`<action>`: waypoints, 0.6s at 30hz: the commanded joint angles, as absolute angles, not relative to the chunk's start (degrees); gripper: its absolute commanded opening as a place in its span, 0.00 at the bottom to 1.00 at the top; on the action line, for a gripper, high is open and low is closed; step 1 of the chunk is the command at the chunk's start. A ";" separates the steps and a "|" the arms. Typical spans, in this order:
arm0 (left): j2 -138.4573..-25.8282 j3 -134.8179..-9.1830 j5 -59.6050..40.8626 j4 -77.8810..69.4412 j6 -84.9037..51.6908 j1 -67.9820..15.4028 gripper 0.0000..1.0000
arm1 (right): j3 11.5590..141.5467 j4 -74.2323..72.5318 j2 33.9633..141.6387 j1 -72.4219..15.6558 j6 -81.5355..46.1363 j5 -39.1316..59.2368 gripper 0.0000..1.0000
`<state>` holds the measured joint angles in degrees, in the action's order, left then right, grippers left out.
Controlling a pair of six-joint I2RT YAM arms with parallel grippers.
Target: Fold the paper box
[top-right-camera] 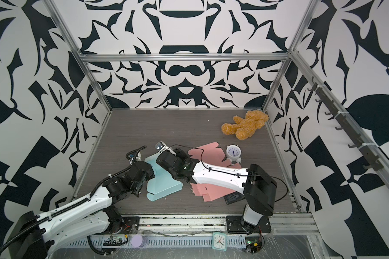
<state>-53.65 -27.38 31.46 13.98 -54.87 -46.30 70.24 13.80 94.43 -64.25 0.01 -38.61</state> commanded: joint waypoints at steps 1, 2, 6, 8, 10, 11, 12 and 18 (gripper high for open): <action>-54.35 -26.63 35.67 16.04 -56.60 -45.97 0.00 | 70.02 14.30 92.32 -63.98 -0.65 -42.75 0.29; -54.53 -26.87 35.77 15.99 -56.75 -45.94 0.00 | 70.28 14.41 92.65 -63.98 -0.39 -43.03 0.27; -55.61 -27.91 36.06 15.37 -56.47 -46.05 0.00 | 70.58 13.47 94.06 -64.03 0.56 -44.34 0.25; -55.98 -27.82 36.11 14.45 -56.31 -46.05 0.00 | 71.20 12.97 95.36 -64.06 0.88 -44.88 0.29; -56.16 -27.60 36.06 13.76 -56.30 -46.14 0.00 | 71.71 12.17 96.79 -64.02 1.03 -45.06 0.32; -56.16 -27.56 36.04 13.63 -56.09 -46.14 0.00 | 71.87 11.74 97.36 -63.98 1.40 -45.46 0.32; -56.16 -27.44 36.16 13.49 -56.11 -46.19 0.00 | 71.89 11.32 97.68 -63.97 1.58 -45.69 0.31; -56.03 -26.28 35.35 11.10 -54.77 -46.30 0.00 | 72.94 9.82 100.33 -63.79 1.67 -46.24 0.36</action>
